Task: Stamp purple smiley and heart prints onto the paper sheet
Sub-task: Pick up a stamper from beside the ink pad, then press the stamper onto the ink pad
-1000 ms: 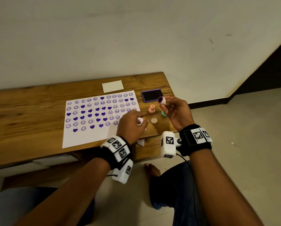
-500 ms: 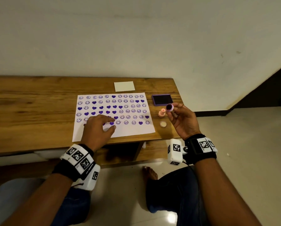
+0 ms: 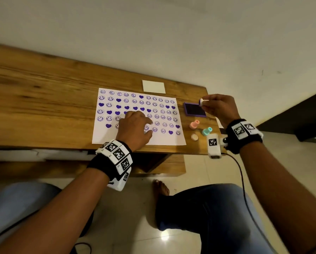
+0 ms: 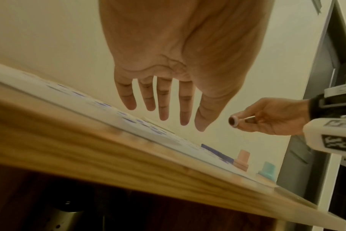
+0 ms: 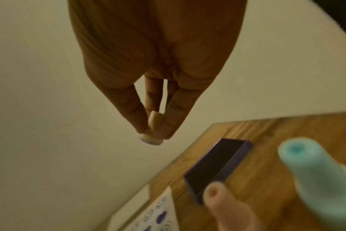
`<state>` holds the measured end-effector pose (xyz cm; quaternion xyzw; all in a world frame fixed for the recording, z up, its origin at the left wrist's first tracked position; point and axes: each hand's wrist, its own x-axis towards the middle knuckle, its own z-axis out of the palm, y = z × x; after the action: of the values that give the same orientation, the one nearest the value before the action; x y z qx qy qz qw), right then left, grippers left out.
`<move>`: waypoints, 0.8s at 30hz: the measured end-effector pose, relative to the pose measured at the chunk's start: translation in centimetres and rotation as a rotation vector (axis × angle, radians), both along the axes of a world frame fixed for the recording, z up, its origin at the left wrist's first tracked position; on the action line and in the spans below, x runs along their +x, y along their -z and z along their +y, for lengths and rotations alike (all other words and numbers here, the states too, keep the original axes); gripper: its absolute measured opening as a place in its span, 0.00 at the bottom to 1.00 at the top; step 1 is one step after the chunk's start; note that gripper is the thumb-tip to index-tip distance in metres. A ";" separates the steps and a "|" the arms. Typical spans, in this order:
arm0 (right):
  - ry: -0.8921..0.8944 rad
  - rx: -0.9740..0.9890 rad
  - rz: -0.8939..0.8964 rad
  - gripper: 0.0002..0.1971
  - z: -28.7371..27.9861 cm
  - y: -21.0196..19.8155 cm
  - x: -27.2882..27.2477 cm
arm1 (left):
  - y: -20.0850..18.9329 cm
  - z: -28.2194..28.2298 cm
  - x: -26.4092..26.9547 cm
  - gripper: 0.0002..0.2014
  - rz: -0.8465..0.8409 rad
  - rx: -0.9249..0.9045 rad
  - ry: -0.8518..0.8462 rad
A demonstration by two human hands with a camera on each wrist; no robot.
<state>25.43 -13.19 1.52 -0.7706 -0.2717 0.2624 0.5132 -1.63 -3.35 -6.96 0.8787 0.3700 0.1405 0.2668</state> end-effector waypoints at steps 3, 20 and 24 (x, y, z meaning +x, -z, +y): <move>-0.179 -0.402 -0.522 0.09 3.0 0.1 2.5 | -0.1 -0.1 0.2 0.18 -0.002 0.002 0.004; -0.556 -0.860 -1.028 0.12 7.6 2.8 2.5 | 1.3 -0.5 -0.3 0.15 -0.175 0.028 -0.006; -0.553 -0.852 -0.996 0.11 7.8 2.8 2.5 | 1.7 0.1 -1.1 0.15 -0.179 0.017 -0.030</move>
<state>27.93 -5.35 -1.25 -0.8355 -0.5334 0.0827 -0.1032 -2.74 -3.26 -8.69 0.8592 0.3565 0.2256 0.2894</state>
